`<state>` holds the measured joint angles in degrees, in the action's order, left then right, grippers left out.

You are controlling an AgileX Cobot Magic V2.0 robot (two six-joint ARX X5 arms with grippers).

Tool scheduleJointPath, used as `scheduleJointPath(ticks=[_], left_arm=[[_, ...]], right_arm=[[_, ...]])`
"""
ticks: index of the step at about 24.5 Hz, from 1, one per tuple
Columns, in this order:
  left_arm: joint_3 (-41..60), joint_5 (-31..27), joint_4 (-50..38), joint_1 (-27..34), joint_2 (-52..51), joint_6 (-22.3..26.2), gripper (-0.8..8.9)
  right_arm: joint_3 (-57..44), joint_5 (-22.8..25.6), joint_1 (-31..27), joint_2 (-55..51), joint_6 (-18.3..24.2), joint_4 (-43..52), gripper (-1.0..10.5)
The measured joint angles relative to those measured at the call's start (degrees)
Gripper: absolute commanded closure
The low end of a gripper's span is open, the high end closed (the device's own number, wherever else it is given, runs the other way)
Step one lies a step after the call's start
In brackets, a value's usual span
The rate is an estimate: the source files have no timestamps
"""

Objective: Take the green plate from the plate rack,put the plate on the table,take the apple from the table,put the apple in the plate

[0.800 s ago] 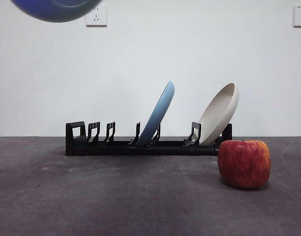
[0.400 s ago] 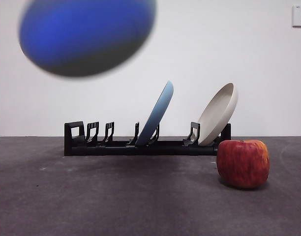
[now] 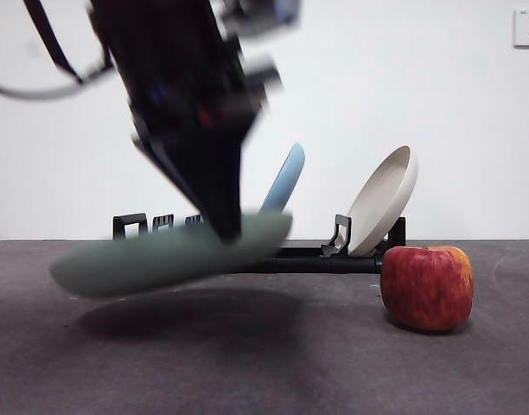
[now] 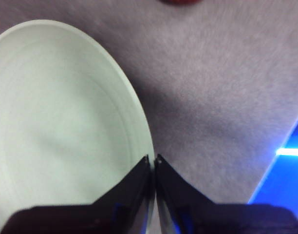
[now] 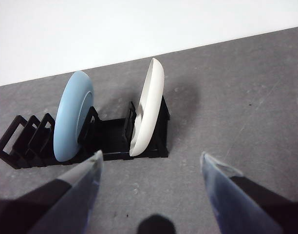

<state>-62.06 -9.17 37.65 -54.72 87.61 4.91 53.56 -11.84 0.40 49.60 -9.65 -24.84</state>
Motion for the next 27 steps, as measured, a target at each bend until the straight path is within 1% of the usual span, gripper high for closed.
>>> scheduleJointPath(ticks=[4,8,9,11,12,13,14,16,18,19,21,22,26,27], left_arm=[[0.0,-1.2,-2.8,-0.6,6.1,0.5,8.22],[0.0,-1.2,-4.4,-1.0,9.8,0.7,8.07],[0.0,-0.9,-4.3,-1.1,10.1,0.7,7.7],[0.0,0.8,-4.4,-1.0,10.2,0.7,5.75],[-0.1,2.7,-4.4,-0.9,10.1,0.6,4.52],[-0.1,3.8,-4.3,-0.9,10.2,0.6,3.61],[-0.1,3.9,-4.4,-1.0,10.2,0.6,3.38],[-0.1,3.5,-4.9,-0.9,10.1,-0.2,3.42],[-0.1,2.8,-5.2,-0.5,9.9,-1.3,3.42],[-0.1,2.1,-5.2,-0.4,9.7,-2.0,3.42],[-0.4,0.9,-5.1,-0.2,9.0,-3.1,3.42],[-0.8,0.2,-5.1,-0.2,8.4,-3.6,3.42],[-3.3,-1.5,-5.0,-0.2,3.3,-4.4,3.42],[-4.5,-2.9,-5.0,-0.2,0.3,-4.5,3.42]], right_arm=[[0.0,0.0,0.0,0.5,0.0,0.0,6.0],[0.0,0.0,0.0,1.2,0.0,0.0,6.0],[0.0,-0.2,0.0,1.4,0.0,0.0,6.0],[0.0,-0.5,0.0,1.7,0.0,-0.1,6.0],[0.0,-1.2,0.0,1.8,0.0,-0.2,6.0],[0.0,-2.6,0.0,2.0,0.0,-0.2,6.0],[0.0,-4.0,0.0,2.3,0.0,-0.3,6.0],[0.0,-7.6,0.1,3.0,0.0,-0.4,5.9],[0.0,-8.9,0.7,3.8,0.0,-0.8,5.9],[0.0,-9.0,1.2,4.4,0.0,-1.3,5.6],[0.0,-9.0,2.7,5.6,0.2,-2.5,4.3],[0.0,-9.0,3.7,6.4,0.2,-2.9,3.9],[0.0,-9.0,7.5,9.1,0.5,-2.9,3.8],[0.0,-8.9,9.1,10.2,0.7,-2.9,3.8]])
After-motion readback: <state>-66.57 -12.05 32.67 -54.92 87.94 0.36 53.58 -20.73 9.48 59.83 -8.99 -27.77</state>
